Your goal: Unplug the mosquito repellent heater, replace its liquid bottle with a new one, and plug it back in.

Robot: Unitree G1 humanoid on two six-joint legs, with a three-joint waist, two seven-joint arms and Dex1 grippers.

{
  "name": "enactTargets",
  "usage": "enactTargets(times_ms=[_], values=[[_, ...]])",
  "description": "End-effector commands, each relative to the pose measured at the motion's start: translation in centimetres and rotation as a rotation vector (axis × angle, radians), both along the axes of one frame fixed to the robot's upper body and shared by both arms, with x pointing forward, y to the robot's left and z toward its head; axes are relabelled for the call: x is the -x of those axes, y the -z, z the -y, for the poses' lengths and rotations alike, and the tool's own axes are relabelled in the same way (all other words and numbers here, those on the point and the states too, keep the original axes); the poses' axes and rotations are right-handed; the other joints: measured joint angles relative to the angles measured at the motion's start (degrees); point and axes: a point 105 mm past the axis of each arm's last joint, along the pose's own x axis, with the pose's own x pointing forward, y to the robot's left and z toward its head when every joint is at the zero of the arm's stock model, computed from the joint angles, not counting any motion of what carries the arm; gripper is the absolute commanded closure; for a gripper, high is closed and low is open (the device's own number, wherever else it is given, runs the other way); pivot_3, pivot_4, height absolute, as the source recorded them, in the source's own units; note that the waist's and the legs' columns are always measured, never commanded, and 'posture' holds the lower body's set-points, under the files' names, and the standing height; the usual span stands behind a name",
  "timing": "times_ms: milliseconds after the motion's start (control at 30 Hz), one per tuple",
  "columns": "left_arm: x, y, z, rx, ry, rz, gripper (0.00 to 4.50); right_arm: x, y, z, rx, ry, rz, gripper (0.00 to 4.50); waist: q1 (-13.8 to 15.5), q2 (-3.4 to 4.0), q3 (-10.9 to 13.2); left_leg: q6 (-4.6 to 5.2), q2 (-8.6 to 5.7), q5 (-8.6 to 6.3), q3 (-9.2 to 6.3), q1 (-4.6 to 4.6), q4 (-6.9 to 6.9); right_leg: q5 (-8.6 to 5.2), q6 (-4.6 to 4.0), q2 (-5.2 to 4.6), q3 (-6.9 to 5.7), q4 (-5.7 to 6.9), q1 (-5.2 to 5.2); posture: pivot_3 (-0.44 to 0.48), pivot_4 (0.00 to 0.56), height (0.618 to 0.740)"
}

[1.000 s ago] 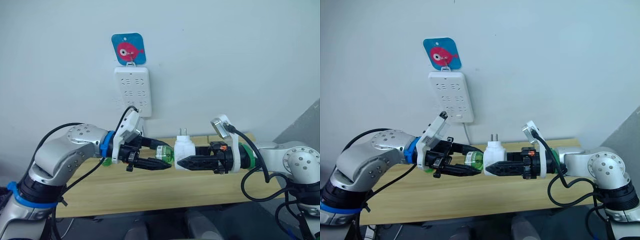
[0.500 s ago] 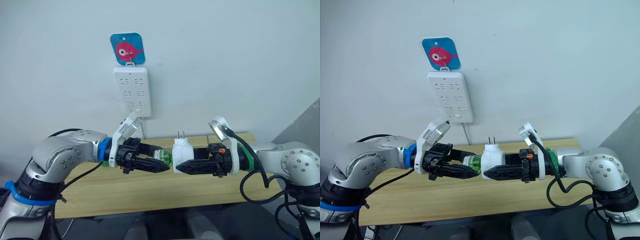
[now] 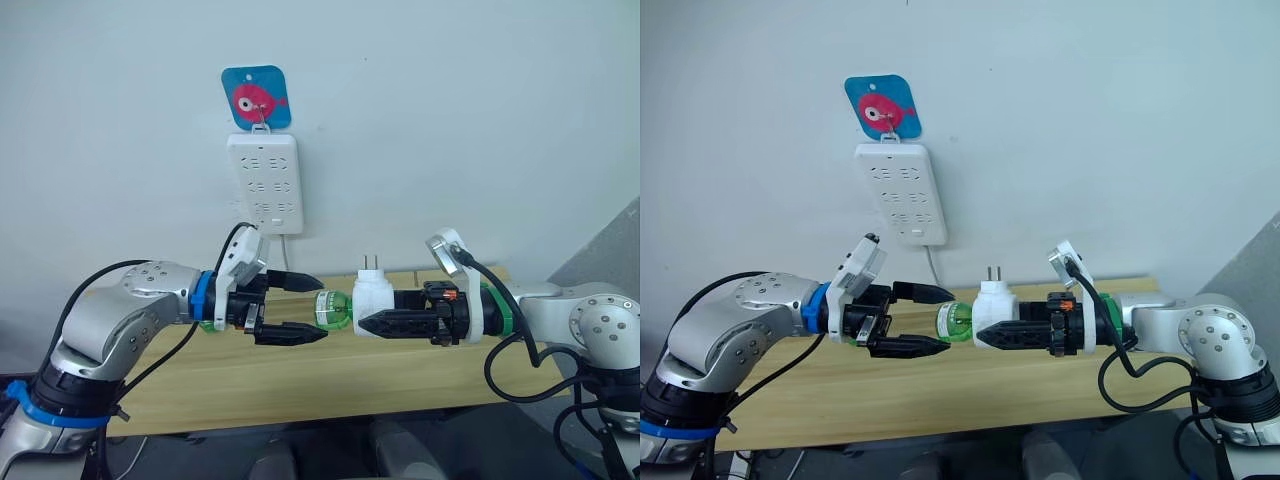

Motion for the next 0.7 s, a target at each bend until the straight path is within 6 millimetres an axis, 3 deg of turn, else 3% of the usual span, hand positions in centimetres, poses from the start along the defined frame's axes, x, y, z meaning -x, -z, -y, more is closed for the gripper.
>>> enactTargets(times_ms=[33, 367, 700], values=[[0.4, -0.6, -0.3, -0.002, 0.025, 0.240, 0.00, 0.1, -1.1, 0.2, -0.050, 0.000, 0.012, 1.44, 0.1, 0.01, 0.0, 0.00, 0.00, 0.00, 0.02, 0.01, 0.00, 0.00, 0.00, 0.00, 0.02, 0.00, 0.00, -0.127, 0.096, 0.740], [-0.5, -0.5, -0.1, 0.122, -0.046, 0.720, 0.00, 0.0, -1.1, 0.2, -0.054, 0.004, 0.002, 1.44, 0.2, 0.00, 0.0, 0.00, -0.01, 0.00, 0.06, 0.00, 0.10, 0.01, 0.00, -0.02, 0.05, -0.01, 0.06, -0.126, 0.095, 0.740], [0.4, -0.2, 1.2, 0.203, 0.003, 0.807, 0.00, 0.0, -1.1, 0.1, -0.049, 0.000, 0.003, 1.44, 0.2, 0.00, 0.0, 0.00, -0.01, 0.00, 0.05, 0.00, 0.08, 0.02, 0.00, -0.02, 0.05, 0.01, 0.05, -0.128, 0.089, 0.740]])
